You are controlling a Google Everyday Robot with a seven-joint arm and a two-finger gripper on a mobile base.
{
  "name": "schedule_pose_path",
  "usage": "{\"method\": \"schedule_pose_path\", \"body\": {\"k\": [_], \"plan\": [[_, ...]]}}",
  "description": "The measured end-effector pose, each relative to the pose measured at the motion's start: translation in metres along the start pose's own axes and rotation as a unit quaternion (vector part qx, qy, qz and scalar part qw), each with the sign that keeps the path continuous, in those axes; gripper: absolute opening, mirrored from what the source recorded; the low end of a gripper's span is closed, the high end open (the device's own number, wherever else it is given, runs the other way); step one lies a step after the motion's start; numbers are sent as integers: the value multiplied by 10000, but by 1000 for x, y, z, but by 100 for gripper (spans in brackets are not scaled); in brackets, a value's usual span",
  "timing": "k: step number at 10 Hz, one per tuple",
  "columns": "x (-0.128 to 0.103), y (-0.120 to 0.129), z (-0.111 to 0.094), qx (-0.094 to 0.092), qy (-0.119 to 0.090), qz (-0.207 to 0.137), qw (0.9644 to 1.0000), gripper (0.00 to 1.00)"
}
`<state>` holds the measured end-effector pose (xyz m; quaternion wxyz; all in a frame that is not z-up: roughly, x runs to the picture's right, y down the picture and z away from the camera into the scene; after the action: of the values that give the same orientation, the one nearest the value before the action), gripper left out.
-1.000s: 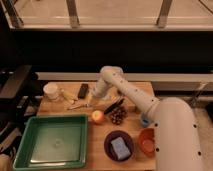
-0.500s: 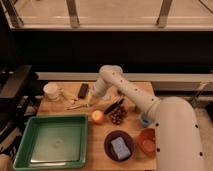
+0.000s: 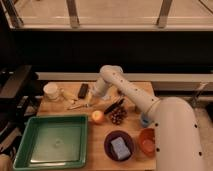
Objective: Place fork in red bowl
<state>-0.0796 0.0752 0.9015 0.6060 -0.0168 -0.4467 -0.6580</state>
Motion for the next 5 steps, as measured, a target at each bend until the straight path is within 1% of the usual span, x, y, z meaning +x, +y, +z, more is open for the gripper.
{"method": "schedule_pose_path", "body": {"k": [5], "plan": [[2, -4, 9, 94, -76, -29, 9999, 66]]}}
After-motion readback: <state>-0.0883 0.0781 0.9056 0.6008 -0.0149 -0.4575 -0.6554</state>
